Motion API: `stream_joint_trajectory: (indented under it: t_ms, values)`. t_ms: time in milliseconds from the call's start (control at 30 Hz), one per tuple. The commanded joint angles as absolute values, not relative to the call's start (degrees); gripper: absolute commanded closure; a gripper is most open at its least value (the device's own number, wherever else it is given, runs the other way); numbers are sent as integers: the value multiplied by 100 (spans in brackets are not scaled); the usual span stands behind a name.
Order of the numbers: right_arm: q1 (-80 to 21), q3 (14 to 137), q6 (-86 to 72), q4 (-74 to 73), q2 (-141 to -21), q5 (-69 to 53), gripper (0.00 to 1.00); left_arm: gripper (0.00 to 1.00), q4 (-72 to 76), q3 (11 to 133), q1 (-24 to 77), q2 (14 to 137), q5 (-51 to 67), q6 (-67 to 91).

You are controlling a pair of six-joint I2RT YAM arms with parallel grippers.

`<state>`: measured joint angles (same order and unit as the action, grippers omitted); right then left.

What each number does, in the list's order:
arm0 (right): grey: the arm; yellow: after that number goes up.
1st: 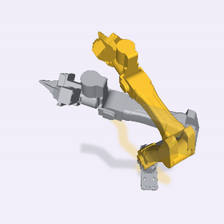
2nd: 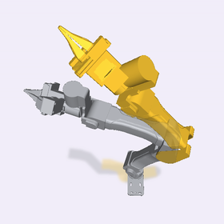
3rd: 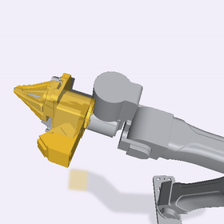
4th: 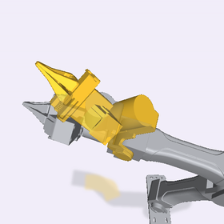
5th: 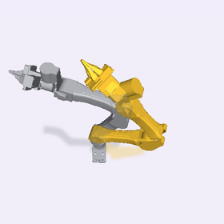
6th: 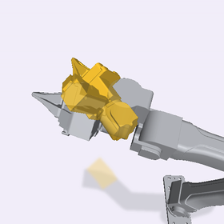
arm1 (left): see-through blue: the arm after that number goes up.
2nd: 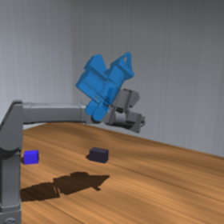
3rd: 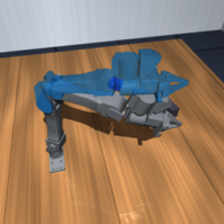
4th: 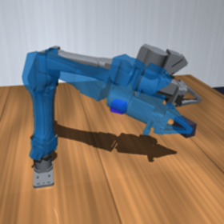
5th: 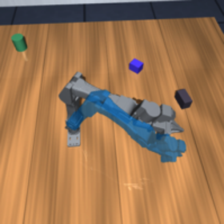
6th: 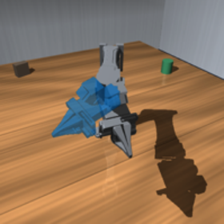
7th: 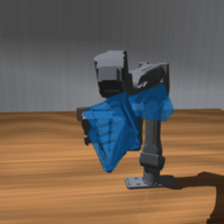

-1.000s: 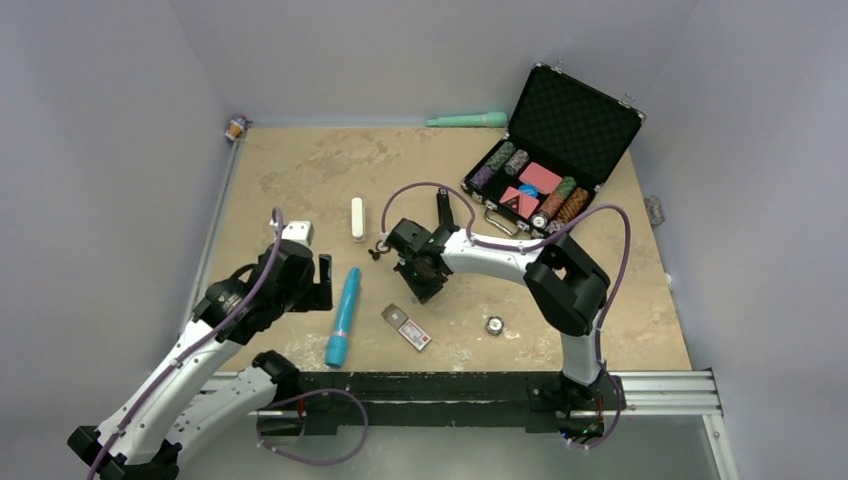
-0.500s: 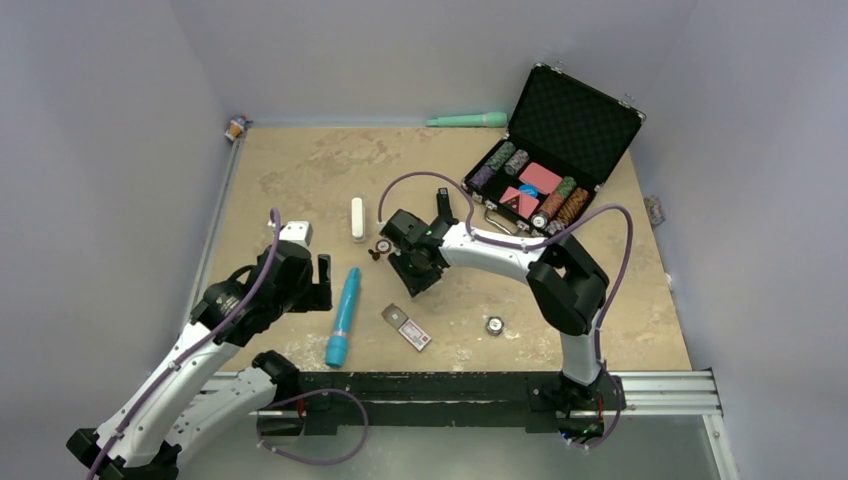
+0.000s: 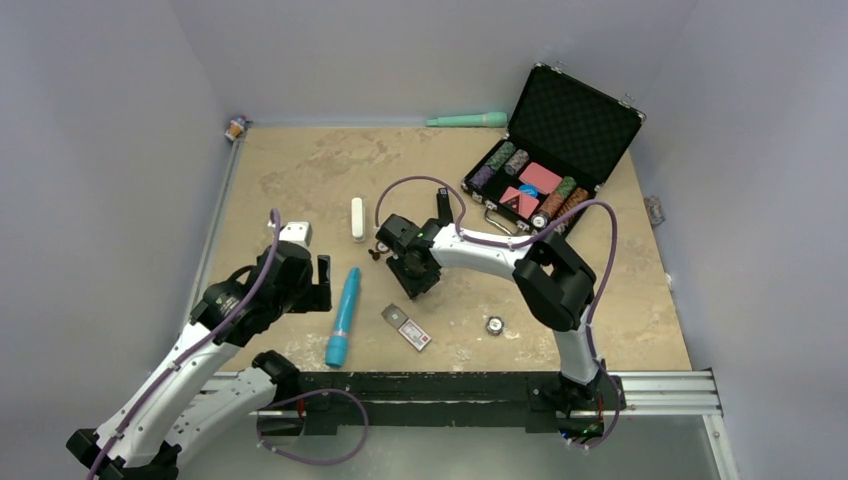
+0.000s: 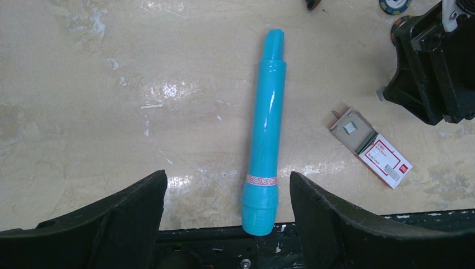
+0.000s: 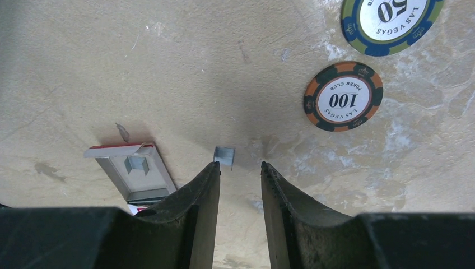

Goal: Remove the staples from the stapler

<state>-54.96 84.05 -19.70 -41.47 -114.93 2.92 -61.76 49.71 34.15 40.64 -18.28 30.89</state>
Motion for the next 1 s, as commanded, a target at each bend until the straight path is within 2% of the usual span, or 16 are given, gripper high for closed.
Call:
stream_joint_trajectory:
  t_ms: [0, 967]
  values:
    - [-5565, 8608, -2050, -4193, -11461, 440, 64, 16, -6110, 5117, 3435, 4102, -1915, 3163]
    - [-5673, 8718, -1944, -4154, -11489, 388, 64, 16, -6091, 5116, 3429, 4210, -1876, 3146]
